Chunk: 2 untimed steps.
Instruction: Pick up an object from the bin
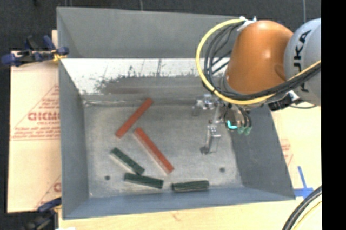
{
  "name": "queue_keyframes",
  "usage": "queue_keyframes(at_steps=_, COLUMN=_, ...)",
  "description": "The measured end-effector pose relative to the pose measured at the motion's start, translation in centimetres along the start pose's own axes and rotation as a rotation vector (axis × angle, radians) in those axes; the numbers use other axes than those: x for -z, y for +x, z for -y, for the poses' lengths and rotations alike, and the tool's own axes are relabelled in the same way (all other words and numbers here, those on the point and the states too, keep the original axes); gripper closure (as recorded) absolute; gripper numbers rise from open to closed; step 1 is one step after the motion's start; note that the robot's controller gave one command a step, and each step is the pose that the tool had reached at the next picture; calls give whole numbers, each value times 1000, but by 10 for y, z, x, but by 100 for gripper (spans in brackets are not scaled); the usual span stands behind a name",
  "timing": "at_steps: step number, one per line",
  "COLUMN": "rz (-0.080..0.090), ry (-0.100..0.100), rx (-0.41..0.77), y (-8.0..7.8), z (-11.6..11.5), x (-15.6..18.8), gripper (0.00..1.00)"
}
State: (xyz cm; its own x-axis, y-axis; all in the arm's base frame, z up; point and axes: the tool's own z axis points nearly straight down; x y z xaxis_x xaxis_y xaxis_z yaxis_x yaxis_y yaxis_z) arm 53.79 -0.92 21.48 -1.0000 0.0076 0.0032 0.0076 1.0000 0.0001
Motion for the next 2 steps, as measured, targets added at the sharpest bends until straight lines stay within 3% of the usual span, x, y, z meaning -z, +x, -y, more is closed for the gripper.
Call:
queue_keyframes(at_steps=1, rz=7, ry=0, rx=0, y=-2, z=0, x=3, gripper=0)
queue_keyframes(at_steps=2, rz=11, ry=2, rx=113, y=-21, z=-42, x=-17, gripper=0)
